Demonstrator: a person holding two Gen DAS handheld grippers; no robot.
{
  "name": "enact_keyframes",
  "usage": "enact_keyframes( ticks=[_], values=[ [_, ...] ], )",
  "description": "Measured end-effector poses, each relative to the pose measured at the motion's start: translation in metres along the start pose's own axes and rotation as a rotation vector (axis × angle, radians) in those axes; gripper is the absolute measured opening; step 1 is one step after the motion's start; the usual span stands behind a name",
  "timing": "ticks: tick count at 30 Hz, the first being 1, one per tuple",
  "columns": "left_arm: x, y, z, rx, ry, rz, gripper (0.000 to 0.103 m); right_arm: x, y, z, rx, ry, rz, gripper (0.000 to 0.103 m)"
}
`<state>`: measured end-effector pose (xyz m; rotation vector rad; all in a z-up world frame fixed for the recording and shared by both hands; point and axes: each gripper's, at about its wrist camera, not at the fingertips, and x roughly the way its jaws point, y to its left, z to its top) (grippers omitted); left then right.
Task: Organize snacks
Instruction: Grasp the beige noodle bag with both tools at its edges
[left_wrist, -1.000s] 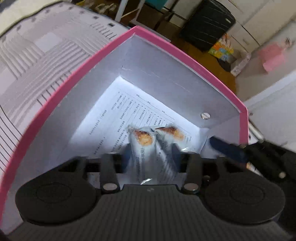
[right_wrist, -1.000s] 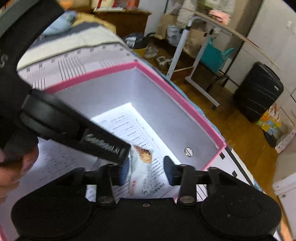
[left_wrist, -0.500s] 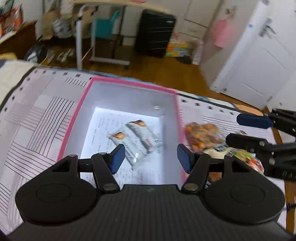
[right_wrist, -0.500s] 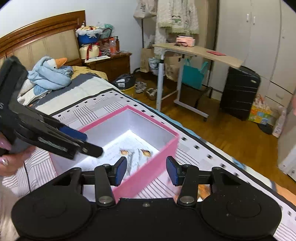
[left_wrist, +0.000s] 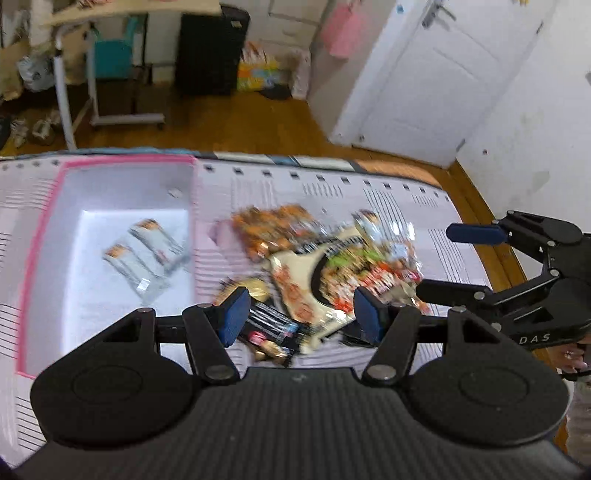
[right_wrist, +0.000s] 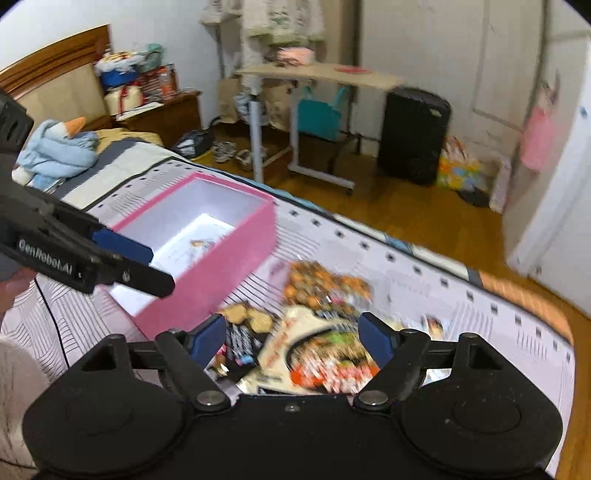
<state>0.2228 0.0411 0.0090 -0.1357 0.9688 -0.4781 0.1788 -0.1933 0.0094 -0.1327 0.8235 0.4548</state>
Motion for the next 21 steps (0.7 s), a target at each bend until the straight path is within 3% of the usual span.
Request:
enact_keyframes(
  ticks=[6, 11, 18, 21],
  values=[
    [0.074, -0.024, 0.002, -0.011, 0.075, 0.030, 0.061, 0.040, -0.029, -0.031, 0.053, 0.069, -0.052, 0.084],
    [0.134, -0.012, 0.010, -0.082, 0.114, 0.055, 0.061, 0.076, -0.047, -0.044, 0.075, 0.073, -0.082, 0.084],
    [0.182, 0.007, 0.004, -0.271, 0.135, 0.011, 0.061, 0.119, -0.074, -0.050, 0.180, 0.099, -0.052, 0.084],
    [0.194, 0.011, 0.000, -0.295, 0.155, 0.030, 0.061, 0.131, -0.077, -0.052, 0.187, 0.139, -0.043, 0.085]
  ],
)
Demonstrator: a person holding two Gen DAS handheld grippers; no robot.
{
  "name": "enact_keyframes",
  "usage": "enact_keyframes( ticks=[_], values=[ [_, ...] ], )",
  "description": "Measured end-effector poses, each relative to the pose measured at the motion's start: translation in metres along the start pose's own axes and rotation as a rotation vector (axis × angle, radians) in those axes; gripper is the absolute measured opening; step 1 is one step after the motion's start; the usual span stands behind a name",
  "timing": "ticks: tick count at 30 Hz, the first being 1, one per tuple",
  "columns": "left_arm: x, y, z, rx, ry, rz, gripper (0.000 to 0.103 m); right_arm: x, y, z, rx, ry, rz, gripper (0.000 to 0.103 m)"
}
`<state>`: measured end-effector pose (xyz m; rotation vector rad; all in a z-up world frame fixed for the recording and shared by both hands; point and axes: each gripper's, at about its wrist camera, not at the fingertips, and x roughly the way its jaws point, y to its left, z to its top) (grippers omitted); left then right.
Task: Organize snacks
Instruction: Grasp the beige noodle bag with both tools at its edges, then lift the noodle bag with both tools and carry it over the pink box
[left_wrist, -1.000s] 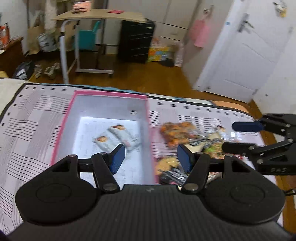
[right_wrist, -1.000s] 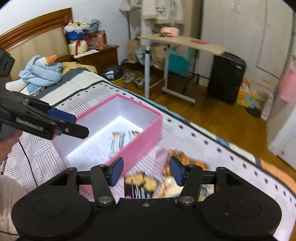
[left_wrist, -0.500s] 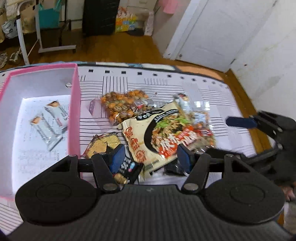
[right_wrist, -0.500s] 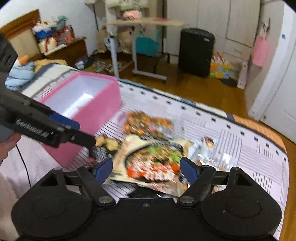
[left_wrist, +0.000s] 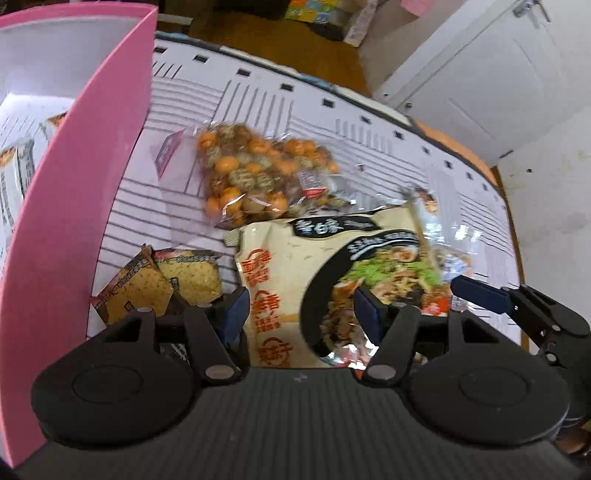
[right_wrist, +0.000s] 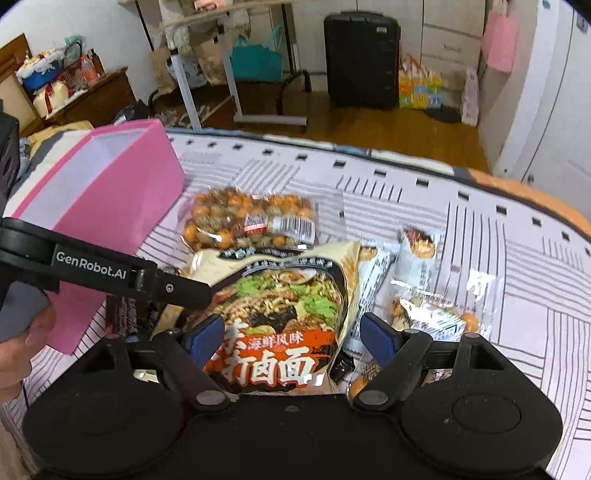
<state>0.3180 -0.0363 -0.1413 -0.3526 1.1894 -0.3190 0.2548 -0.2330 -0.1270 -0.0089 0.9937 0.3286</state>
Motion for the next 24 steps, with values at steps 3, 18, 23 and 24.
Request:
enact_keyframes(
  ticks=[3, 18, 23, 24],
  values=[
    [0.009, 0.003, -0.002, 0.004, 0.038, 0.001, 0.064, 0.006, -0.001, -0.005, -0.004, 0.038, 0.004, 0.090],
    [0.021, 0.005, -0.016, 0.014, 0.049, -0.159, 0.066, 0.018, -0.006, -0.020, 0.004, 0.035, 0.075, 0.103],
    [0.023, -0.001, -0.022, 0.019, 0.069, -0.230, 0.065, 0.016, 0.008, -0.023, -0.041, 0.019, 0.002, 0.100],
    [0.021, -0.003, -0.024, 0.026, 0.060, -0.225, 0.065, 0.015, 0.010, -0.023, -0.040, 0.018, -0.012, 0.100]
  ],
)
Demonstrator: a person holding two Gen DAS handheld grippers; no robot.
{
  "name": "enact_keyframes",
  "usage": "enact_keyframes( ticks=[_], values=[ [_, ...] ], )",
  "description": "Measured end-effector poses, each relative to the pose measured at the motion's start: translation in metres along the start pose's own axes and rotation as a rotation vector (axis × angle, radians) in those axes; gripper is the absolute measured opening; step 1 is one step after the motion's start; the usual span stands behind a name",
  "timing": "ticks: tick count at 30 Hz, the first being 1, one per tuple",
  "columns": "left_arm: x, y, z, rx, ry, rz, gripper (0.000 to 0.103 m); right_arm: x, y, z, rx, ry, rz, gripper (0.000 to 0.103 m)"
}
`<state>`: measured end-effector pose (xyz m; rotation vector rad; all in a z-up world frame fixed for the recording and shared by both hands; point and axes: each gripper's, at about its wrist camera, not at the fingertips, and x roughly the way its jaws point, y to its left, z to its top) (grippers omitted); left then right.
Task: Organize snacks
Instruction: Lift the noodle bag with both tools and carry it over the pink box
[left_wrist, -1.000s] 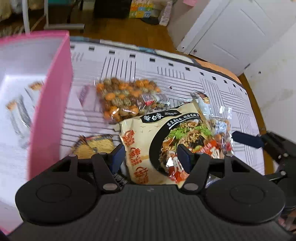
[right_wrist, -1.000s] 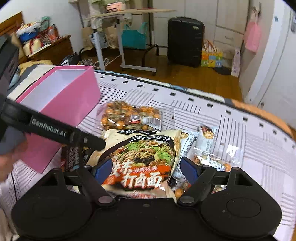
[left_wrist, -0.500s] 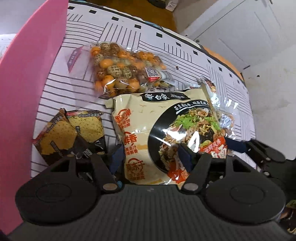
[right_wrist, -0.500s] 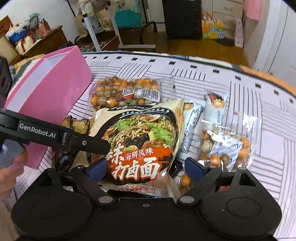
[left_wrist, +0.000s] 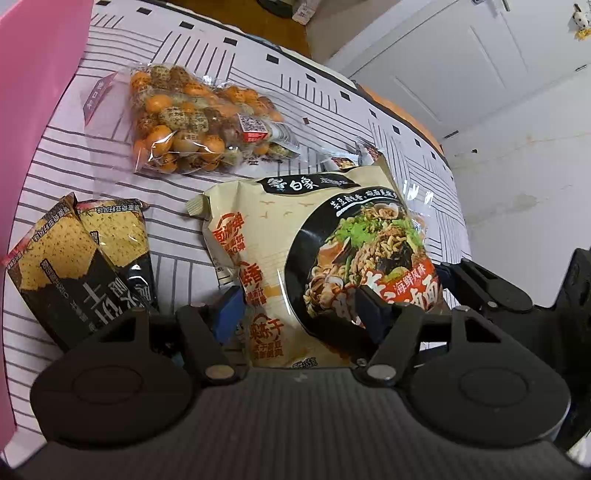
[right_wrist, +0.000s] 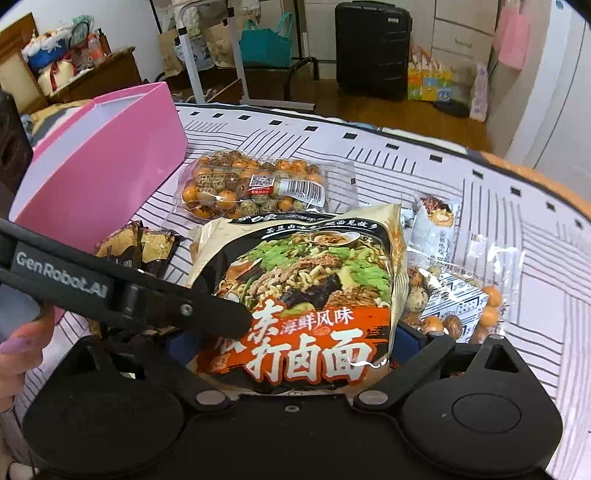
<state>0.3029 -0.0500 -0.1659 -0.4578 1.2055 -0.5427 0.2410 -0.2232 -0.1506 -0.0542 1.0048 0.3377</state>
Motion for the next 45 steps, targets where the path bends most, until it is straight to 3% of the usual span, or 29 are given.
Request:
enact_keyframes(
  ticks=[9, 16, 25, 32, 40, 45],
  values=[
    [-0.015, -0.011, -0.003, 0.016, -0.013, -0.043, 0.064, -0.020, 0.008, 0.001, 0.011, -0.012, -0.071, 0.100],
    [-0.045, -0.029, -0.007, 0.055, -0.024, -0.052, 0.064, -0.053, 0.016, 0.003, 0.040, -0.035, -0.065, 0.100],
    [-0.087, -0.049, -0.029, 0.109, 0.029, 0.045, 0.064, -0.089, 0.043, -0.006, 0.049, 0.001, 0.006, 0.100],
    [-0.120, -0.041, -0.050, 0.052, 0.074, 0.025, 0.064, -0.114, 0.065, -0.014, 0.033, 0.035, 0.072, 0.100],
    [-0.163, -0.034, -0.066, 0.035, 0.009, 0.005, 0.064, -0.140, 0.086, -0.009, 0.008, 0.028, 0.142, 0.099],
    [-0.188, -0.034, -0.069, 0.073, -0.033, 0.029, 0.064, -0.149, 0.109, -0.001, -0.053, 0.003, 0.128, 0.097]
  ],
)
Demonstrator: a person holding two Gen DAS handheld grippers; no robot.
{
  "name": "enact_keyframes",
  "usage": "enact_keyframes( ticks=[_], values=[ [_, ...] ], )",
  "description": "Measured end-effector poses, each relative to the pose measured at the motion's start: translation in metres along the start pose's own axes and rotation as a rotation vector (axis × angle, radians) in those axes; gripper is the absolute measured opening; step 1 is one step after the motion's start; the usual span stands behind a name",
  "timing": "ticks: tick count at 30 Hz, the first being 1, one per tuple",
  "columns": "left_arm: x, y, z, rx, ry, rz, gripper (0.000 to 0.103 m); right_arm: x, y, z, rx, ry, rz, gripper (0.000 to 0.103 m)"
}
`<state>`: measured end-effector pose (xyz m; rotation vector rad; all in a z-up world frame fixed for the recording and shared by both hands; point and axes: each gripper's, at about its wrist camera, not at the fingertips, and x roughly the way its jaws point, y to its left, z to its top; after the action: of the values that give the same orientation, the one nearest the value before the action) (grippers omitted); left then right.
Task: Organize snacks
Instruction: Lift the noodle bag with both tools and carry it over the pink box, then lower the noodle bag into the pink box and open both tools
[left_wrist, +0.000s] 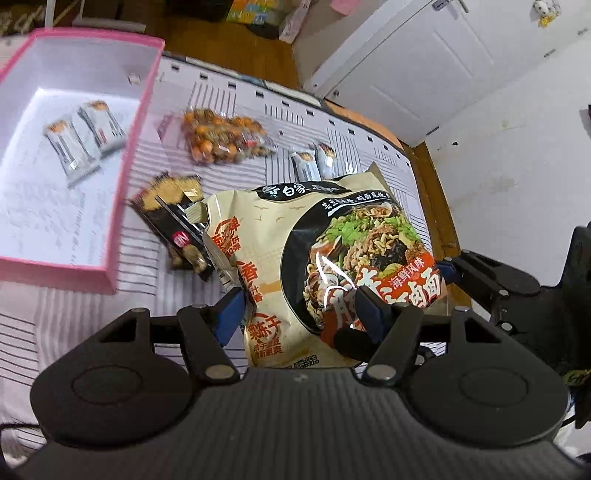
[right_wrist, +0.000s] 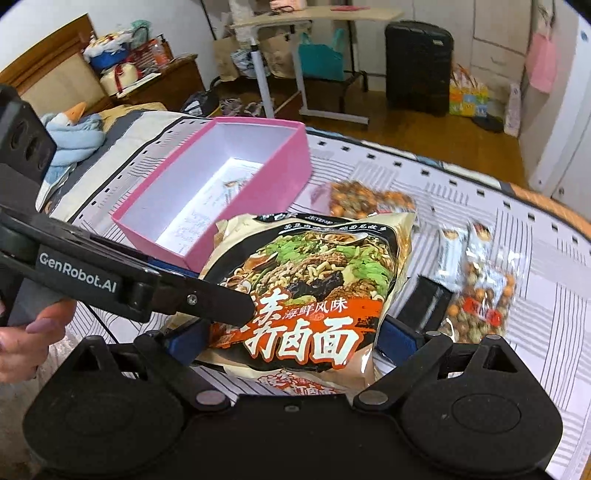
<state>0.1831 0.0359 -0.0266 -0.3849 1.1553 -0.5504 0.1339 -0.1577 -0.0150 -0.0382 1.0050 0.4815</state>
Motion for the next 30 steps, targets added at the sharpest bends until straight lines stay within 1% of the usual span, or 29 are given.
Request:
enact_keyframes(
  ticks=[1, 2, 3, 5, 7, 13, 15, 16, 18, 19, 21, 23, 26, 28, 30],
  values=[
    [-0.005, 0.001, 0.000, 0.006, -0.011, 0.006, 0.064, 0.000, 0.005, 0.002, -0.011, -0.007, -0.008, 0.096],
    [-0.010, 0.004, 0.000, 0.001, -0.031, 0.012, 0.064, 0.000, 0.011, 0.004, -0.028, -0.019, -0.018, 0.092],
    [-0.015, 0.007, 0.001, -0.001, -0.055, 0.026, 0.064, 0.002, 0.018, 0.007, -0.055, -0.027, -0.030, 0.086],
    [-0.020, 0.012, 0.001, 0.013, -0.090, 0.075, 0.064, 0.007, 0.030, 0.016, -0.092, -0.031, -0.057, 0.080],
    [-0.026, 0.022, 0.003, -0.001, -0.117, 0.097, 0.064, 0.012, 0.040, 0.027, -0.115, -0.040, -0.059, 0.080],
    [-0.061, 0.057, 0.019, -0.033, -0.205, 0.121, 0.064, 0.022, 0.066, 0.064, -0.155, -0.078, -0.011, 0.075],
    [-0.073, 0.068, 0.026, -0.022, -0.226, 0.147, 0.064, 0.028, 0.077, 0.078, -0.171, -0.088, 0.007, 0.071],
    [-0.079, 0.073, 0.029, -0.020, -0.237, 0.160, 0.065, 0.033, 0.080, 0.084, -0.166, -0.092, 0.020, 0.070],
    [-0.088, 0.084, 0.035, -0.005, -0.254, 0.193, 0.065, 0.044, 0.086, 0.095, -0.151, -0.090, 0.044, 0.065],
    [-0.091, 0.090, 0.038, -0.002, -0.263, 0.213, 0.065, 0.051, 0.088, 0.099, -0.140, -0.086, 0.059, 0.064],
    [-0.092, 0.101, 0.045, 0.007, -0.262, 0.247, 0.065, 0.069, 0.093, 0.104, -0.111, -0.075, 0.092, 0.064],
    [-0.088, 0.114, 0.051, 0.012, -0.250, 0.285, 0.065, 0.089, 0.098, 0.106, -0.092, -0.055, 0.105, 0.064],
    [-0.074, 0.132, 0.060, 0.029, -0.214, 0.355, 0.065, 0.123, 0.104, 0.105, -0.057, -0.011, 0.128, 0.064],
    [-0.063, 0.142, 0.066, 0.037, -0.185, 0.395, 0.065, 0.143, 0.108, 0.105, -0.034, 0.015, 0.133, 0.064],
    [-0.055, 0.153, 0.067, 0.033, -0.167, 0.416, 0.066, 0.156, 0.113, 0.104, -0.033, 0.022, 0.125, 0.064]
  ],
)
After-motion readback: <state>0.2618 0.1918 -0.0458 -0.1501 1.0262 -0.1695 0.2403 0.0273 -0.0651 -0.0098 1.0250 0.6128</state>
